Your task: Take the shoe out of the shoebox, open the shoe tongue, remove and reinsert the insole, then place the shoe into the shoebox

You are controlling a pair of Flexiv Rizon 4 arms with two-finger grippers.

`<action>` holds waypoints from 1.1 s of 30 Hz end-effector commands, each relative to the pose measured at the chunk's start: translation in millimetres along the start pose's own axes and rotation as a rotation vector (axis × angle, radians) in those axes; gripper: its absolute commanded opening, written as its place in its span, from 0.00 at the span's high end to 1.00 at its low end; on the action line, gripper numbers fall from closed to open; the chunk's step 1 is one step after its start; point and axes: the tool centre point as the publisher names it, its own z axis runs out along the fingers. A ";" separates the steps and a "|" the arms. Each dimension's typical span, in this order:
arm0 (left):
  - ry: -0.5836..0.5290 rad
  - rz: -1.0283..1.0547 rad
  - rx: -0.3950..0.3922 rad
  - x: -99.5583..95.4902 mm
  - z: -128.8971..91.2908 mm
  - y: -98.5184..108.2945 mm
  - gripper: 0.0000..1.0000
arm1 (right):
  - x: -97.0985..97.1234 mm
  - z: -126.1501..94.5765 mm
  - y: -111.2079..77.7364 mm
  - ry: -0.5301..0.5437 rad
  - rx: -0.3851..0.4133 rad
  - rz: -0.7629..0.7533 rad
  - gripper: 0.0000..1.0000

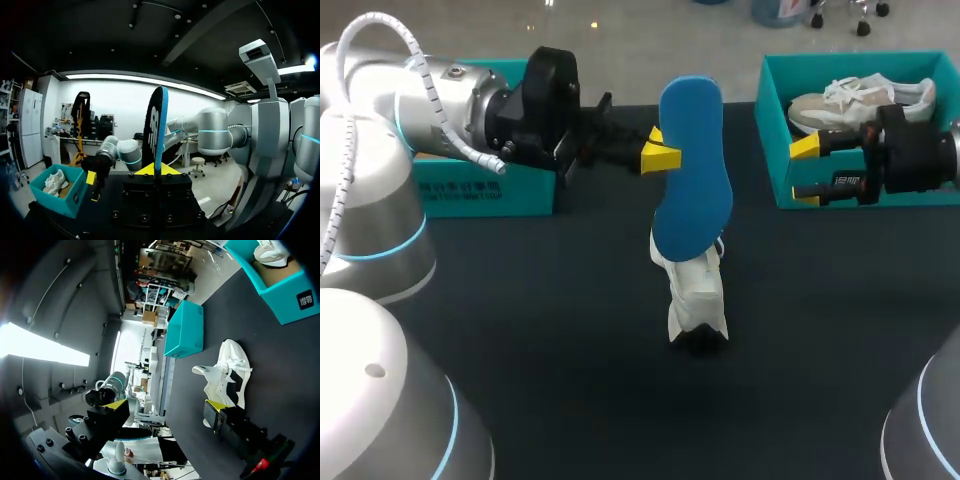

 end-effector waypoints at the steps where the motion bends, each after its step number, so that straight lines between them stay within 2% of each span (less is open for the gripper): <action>1: -0.021 0.245 -0.012 -12.7 -4.8 8.2 1.00 | -0.1 1.3 -0.3 -0.002 -0.001 0.000 0.00; 5: -0.013 0.529 -0.126 -22.0 -3.5 19.4 1.00 | -0.1 1.3 -0.3 -0.002 -0.001 0.000 0.00; 9: 0.009 0.715 -0.185 -29.2 -0.1 30.3 1.00 | -0.1 1.3 -0.3 -0.002 -0.001 0.000 0.00; 14: 0.030 0.998 -0.345 -43.2 0.6 48.9 1.00 | -0.1 1.3 -0.3 -0.002 -0.001 0.000 0.00; 33: 0.009 1.030 -0.344 -45.9 -1.5 52.7 1.00 | -0.1 1.3 -0.3 -0.002 -0.001 0.000 0.00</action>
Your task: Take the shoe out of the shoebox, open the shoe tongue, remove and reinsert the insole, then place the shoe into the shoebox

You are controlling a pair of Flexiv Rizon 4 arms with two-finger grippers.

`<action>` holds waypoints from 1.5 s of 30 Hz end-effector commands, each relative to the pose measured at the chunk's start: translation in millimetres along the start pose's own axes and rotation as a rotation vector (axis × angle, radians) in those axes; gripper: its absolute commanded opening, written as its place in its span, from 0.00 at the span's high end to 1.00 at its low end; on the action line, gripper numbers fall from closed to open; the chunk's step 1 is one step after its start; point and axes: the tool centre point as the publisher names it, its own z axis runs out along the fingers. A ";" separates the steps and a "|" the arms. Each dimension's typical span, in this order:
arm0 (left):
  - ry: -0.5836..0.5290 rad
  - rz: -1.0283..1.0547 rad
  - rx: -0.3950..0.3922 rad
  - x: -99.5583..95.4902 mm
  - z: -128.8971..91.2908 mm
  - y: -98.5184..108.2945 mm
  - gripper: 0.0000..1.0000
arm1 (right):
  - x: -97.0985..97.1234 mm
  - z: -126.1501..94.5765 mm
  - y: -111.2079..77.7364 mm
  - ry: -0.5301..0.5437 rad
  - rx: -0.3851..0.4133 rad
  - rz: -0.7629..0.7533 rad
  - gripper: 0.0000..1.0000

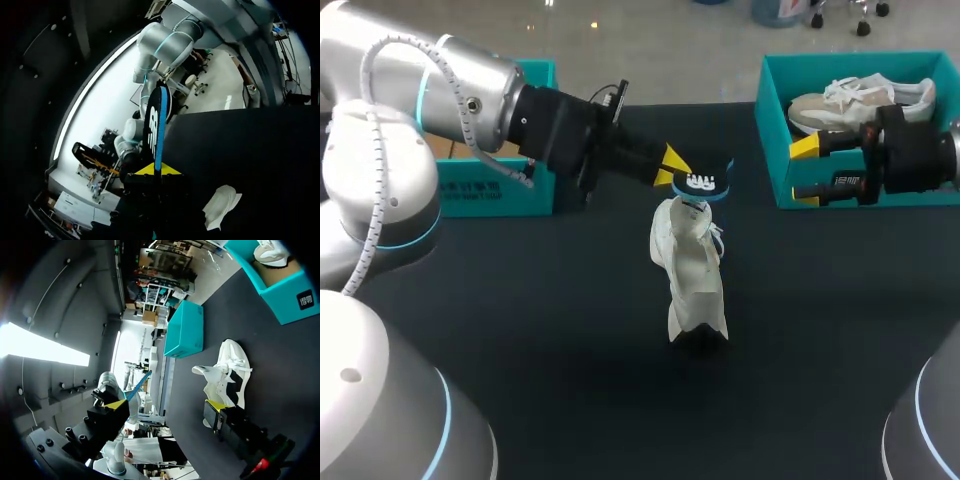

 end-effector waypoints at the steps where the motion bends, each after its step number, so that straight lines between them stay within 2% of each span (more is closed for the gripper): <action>1: -0.031 0.052 -0.030 6.5 -1.6 4.3 1.00 | 0.3 0.9 -0.3 -0.002 -0.001 0.001 0.00; 8: -0.072 0.177 -0.040 21.6 4.8 22.6 1.00 | 0.3 0.9 -0.3 -0.002 -0.001 0.001 0.00; 14: -0.013 0.304 -0.116 34.9 18.7 40.9 1.00 | 0.3 0.9 -0.3 -0.002 -0.001 0.001 0.00; 21: 0.015 0.388 -0.109 41.6 33.0 55.2 1.00 | 2.1 2.6 3.0 -0.003 -0.002 0.001 0.00; 33: 0.024 0.494 -0.125 42.6 52.4 66.6 1.00 | 12.3 30.6 12.3 -0.025 0.048 -0.009 0.00; 37: 0.027 0.540 -0.159 41.9 59.1 69.9 1.00 | 14.5 40.7 12.1 -0.021 0.051 -0.004 0.00; 40: 0.005 0.548 -0.184 39.2 61.7 74.7 1.00 | 15.6 47.2 10.5 -0.018 0.067 0.002 0.13; 45: -0.031 0.548 -0.207 32.3 62.1 82.8 1.00 | 17.0 56.4 6.4 -0.014 0.093 0.008 0.45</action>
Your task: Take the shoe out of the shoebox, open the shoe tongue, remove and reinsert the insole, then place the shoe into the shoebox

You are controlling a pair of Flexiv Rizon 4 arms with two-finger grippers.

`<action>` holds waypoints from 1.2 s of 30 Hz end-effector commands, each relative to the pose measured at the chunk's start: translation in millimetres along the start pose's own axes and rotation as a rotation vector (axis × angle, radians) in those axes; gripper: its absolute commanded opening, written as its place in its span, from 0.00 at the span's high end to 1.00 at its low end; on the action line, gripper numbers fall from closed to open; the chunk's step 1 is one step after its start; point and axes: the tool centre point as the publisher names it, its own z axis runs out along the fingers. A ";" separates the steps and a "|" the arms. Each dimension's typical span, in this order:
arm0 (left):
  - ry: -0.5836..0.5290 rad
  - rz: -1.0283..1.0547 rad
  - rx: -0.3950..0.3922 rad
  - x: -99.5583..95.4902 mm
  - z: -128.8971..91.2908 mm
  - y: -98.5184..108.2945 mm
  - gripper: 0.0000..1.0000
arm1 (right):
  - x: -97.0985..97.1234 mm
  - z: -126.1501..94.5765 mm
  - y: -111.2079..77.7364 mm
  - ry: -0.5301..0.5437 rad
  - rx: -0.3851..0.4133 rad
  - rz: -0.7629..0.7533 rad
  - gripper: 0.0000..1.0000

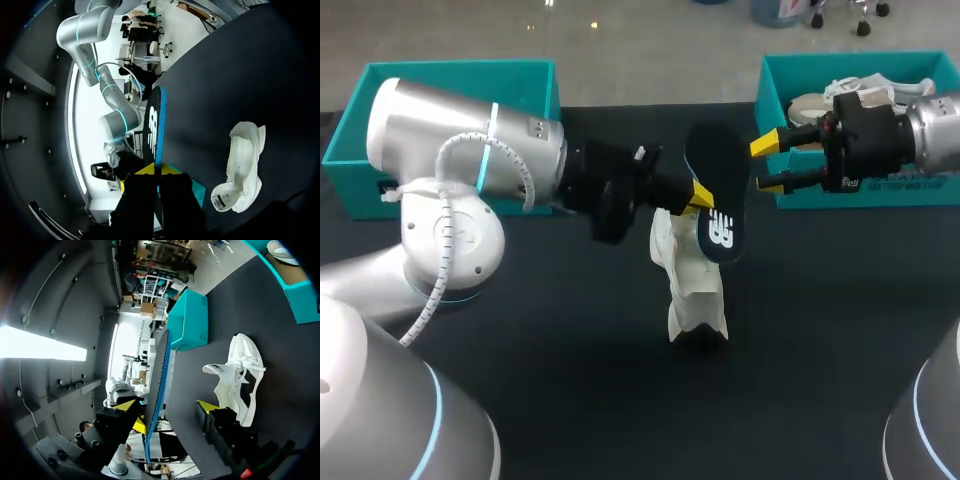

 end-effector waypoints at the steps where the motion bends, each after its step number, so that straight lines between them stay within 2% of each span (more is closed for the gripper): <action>1: -0.024 0.001 -0.025 1.3 10.2 5.2 1.00 | 0.4 9.3 2.6 0.002 0.012 0.002 0.49; 16: -0.023 0.025 -0.088 4.7 21.4 11.9 1.00 | 3.1 20.5 6.4 0.017 0.024 -0.003 0.59; 22: -0.030 0.027 -0.105 3.9 24.2 12.3 1.00 | 1.7 23.7 6.5 0.026 0.032 -0.001 0.76; 23: -0.031 0.026 -0.107 3.7 24.8 12.5 1.00 | 0.9 24.0 6.9 0.027 0.032 -0.001 0.85; 24: -0.033 0.025 -0.108 3.6 25.2 12.7 1.00 | 0.5 24.1 7.1 0.027 0.032 0.000 0.99; 28: -0.025 0.018 -0.116 4.4 25.1 13.5 1.00 | -0.5 23.2 7.5 0.029 0.029 -0.002 1.00; 29: -0.021 0.017 -0.120 5.0 24.5 13.7 0.81 | -1.4 22.3 7.8 0.030 0.026 -0.002 1.00; 30: -0.017 0.014 -0.124 5.3 23.4 13.8 0.51 | -2.4 21.6 8.1 0.030 0.024 -0.001 1.00; 31: -0.010 0.011 -0.127 5.5 21.9 13.8 0.00 | -3.6 20.8 8.4 0.032 0.019 0.000 1.00; 36: 0.063 -0.007 -0.139 6.3 10.9 13.9 0.00 | -11.3 16.9 9.9 0.035 -0.001 0.011 1.00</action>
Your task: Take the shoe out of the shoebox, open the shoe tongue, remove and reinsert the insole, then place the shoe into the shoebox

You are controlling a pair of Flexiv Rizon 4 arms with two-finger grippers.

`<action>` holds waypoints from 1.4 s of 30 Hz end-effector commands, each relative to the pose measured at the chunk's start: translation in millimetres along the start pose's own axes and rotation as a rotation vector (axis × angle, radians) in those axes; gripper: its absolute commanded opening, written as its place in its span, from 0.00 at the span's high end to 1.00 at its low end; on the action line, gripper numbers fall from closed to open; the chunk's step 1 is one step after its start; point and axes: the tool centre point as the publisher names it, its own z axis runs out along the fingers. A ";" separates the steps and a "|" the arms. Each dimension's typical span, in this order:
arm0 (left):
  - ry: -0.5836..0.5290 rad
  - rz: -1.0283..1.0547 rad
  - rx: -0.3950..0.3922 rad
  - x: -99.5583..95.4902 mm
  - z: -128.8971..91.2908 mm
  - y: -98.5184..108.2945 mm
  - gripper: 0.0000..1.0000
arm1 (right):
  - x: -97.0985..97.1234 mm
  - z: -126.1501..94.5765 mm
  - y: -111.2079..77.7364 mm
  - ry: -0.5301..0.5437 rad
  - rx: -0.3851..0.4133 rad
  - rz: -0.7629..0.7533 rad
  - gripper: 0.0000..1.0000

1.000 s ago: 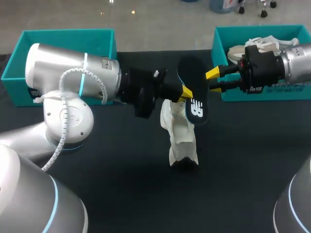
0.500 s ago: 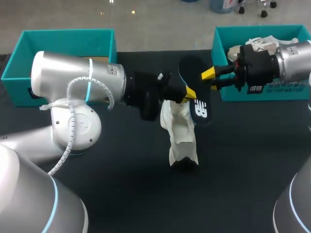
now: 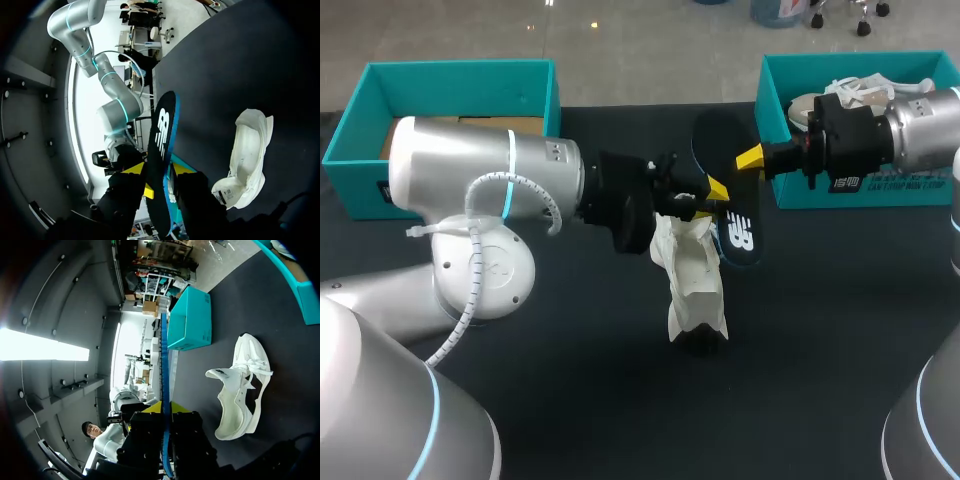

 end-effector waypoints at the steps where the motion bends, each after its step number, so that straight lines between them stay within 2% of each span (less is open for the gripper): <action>1: 0.089 -0.010 -0.007 -5.9 -12.1 -0.7 0.00 | -7.4 -1.8 -1.7 0.002 -0.010 0.004 1.00; 7: 0.241 -0.066 -0.011 -8.8 -28.9 4.6 0.00 | -18.7 -2.3 -1.3 -0.011 -0.009 0.018 1.00; 17: 0.567 -0.168 -0.024 -13.7 -48.0 13.1 0.00 | -34.7 2.2 -3.3 -0.017 0.016 0.043 1.00; 22: 0.668 -0.091 -0.027 -18.8 -50.1 18.3 0.00 | -39.0 3.7 -5.0 -0.014 0.034 0.044 1.00; 28: 0.808 -0.054 0.018 -21.6 -52.1 21.9 0.00 | -42.9 4.4 -8.2 -0.008 0.058 0.047 1.00; 34: 0.934 -0.051 0.011 -29.7 -52.6 28.6 0.00 | -47.6 5.9 -12.3 -0.005 0.077 0.051 1.00; 42: 1.044 -0.050 0.008 -39.4 -46.1 32.1 0.00 | -48.7 6.5 -15.1 0.000 0.094 0.047 1.00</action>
